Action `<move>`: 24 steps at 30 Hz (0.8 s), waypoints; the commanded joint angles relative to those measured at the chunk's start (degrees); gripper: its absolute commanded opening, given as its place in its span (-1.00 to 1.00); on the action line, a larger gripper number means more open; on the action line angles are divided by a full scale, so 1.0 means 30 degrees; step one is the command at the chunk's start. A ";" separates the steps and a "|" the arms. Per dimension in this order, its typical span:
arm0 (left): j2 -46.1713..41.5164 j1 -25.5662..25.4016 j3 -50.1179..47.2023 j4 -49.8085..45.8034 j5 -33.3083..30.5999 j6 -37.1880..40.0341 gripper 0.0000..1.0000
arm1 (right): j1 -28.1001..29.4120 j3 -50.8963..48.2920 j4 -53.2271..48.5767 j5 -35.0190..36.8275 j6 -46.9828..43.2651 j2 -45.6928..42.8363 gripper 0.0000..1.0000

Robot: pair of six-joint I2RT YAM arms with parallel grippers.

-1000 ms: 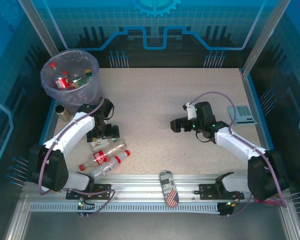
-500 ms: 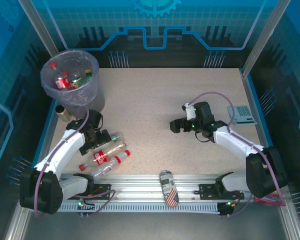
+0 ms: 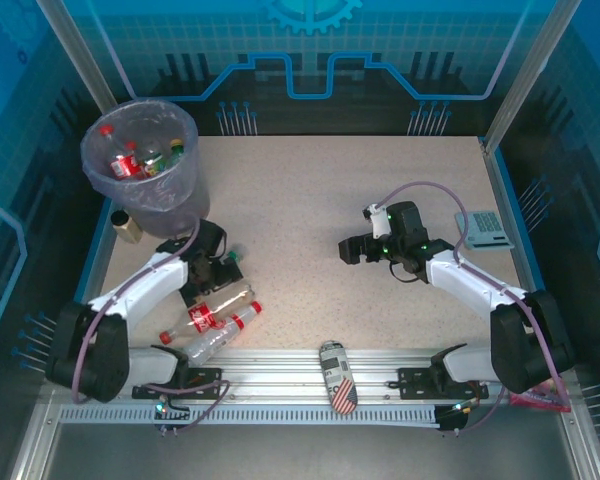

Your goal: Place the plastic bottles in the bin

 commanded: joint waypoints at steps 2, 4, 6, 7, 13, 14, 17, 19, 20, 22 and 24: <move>0.2122 -0.1499 0.1947 0.2288 0.0520 -0.0790 0.98 | -0.0119 0.0178 -0.0235 0.0175 -0.0121 -0.0503 0.99; 0.3292 -0.2089 0.2953 0.3212 0.0646 -0.0828 0.98 | -0.0124 0.0115 -0.0279 0.0160 -0.0032 -0.0622 0.99; 0.4196 -0.2625 0.4079 0.3658 0.0689 -0.0408 0.99 | -0.0106 0.0065 -0.0308 0.0223 0.0053 -0.0759 0.99; 0.4581 -0.2934 0.4920 0.3189 0.0458 0.0163 0.98 | -0.0095 0.0021 -0.0379 0.0234 0.0086 -0.0838 0.99; 0.4406 -0.3540 0.7838 -0.1283 -0.2207 0.4935 0.98 | -0.0107 -0.0141 -0.0498 0.0585 0.0175 -0.1170 0.99; 0.4266 -0.3362 0.7907 -0.1756 -0.2986 0.5479 0.98 | -0.0112 -0.0128 -0.0486 0.0564 0.0177 -0.1125 0.99; 0.4647 -0.2163 0.7938 -0.1456 -0.3296 0.6287 0.99 | -0.0086 0.0003 -0.0371 0.0326 0.0292 -0.0908 0.99; 0.5311 -0.1467 0.7993 -0.0306 -0.2933 0.5973 0.98 | 0.0039 0.0138 -0.0334 0.0264 0.0336 -0.0896 0.99; 0.5679 -0.1348 0.8072 0.0351 -0.2670 0.5638 0.99 | 0.0110 0.0199 -0.0416 0.0291 0.0351 -0.0935 0.99; 0.6346 -0.1305 0.8181 0.1485 -0.2341 0.4968 0.98 | 0.0201 0.0170 -0.0665 0.0507 0.0351 -0.1203 0.99; 0.6942 -0.1302 0.8289 0.2352 -0.2383 0.4320 0.98 | 0.0200 -0.0105 -0.0798 0.0834 0.0373 -0.1695 0.99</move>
